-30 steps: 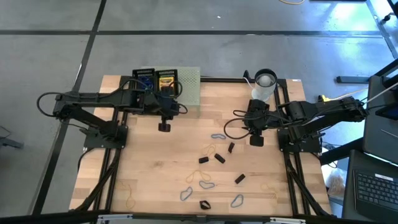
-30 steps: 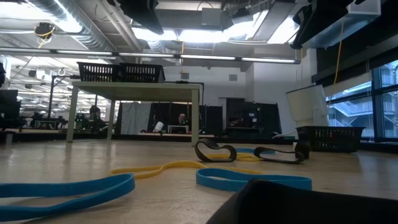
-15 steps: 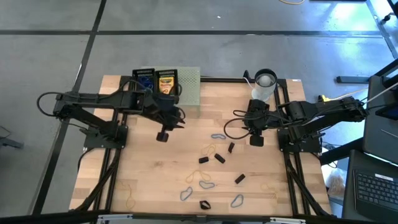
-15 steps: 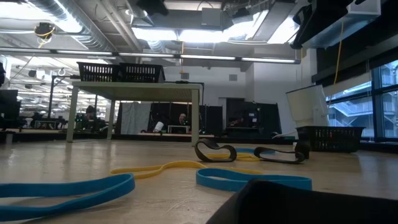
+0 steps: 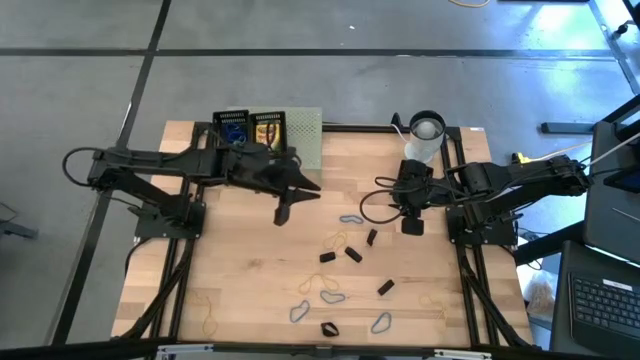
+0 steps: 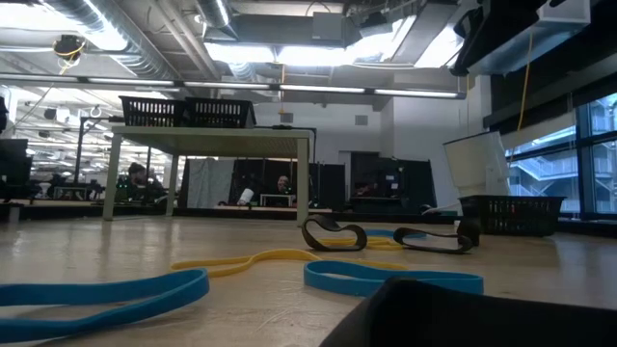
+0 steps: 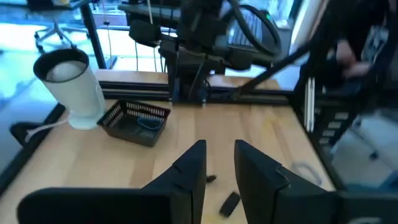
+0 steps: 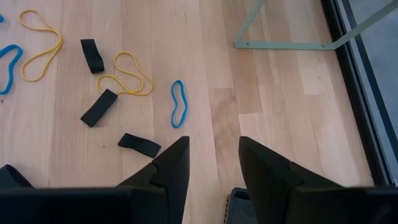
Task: Pick & Place Office Desk Supplies
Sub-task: Put the black rubber band into the black bin
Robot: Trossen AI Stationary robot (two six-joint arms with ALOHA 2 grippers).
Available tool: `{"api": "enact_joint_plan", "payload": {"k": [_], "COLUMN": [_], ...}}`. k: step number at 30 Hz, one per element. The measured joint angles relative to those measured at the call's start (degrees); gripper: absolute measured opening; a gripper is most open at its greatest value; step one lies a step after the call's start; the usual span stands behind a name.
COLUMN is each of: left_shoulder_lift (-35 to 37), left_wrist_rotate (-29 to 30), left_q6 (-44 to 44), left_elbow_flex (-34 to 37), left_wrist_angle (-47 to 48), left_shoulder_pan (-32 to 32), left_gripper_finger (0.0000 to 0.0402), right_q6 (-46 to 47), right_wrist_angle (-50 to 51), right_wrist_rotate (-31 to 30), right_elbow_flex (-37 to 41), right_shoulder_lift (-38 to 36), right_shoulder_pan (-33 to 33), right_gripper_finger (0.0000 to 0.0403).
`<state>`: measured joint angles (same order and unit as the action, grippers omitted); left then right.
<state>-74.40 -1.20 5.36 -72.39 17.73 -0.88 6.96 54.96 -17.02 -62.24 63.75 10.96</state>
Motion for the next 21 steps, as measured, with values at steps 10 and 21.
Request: {"api": "enact_joint_plan", "payload": {"k": [10, 21], "left_shoulder_lift": [-10.0, -22.8], "left_wrist_rotate": [0.1, 5.7], "left_q6": [1.5, 5.1], "left_elbow_flex": [0.0, 0.0], "left_wrist_angle": [4.0, 4.4], "left_shoulder_pan": [-4.0, -7.3], "left_gripper_finger": [0.0075, 0.0072], "right_q6": [1.3, 1.4], "right_wrist_angle": [-8.6, -27.1], "right_wrist_rotate": [0.2, 0.1], "right_elbow_flex": [0.0, 0.0], "right_shoulder_lift": [0.0, 0.0], "right_shoulder_pan": [0.0, 0.0], "right_gripper_finger": [0.0140, 0.0140]}}
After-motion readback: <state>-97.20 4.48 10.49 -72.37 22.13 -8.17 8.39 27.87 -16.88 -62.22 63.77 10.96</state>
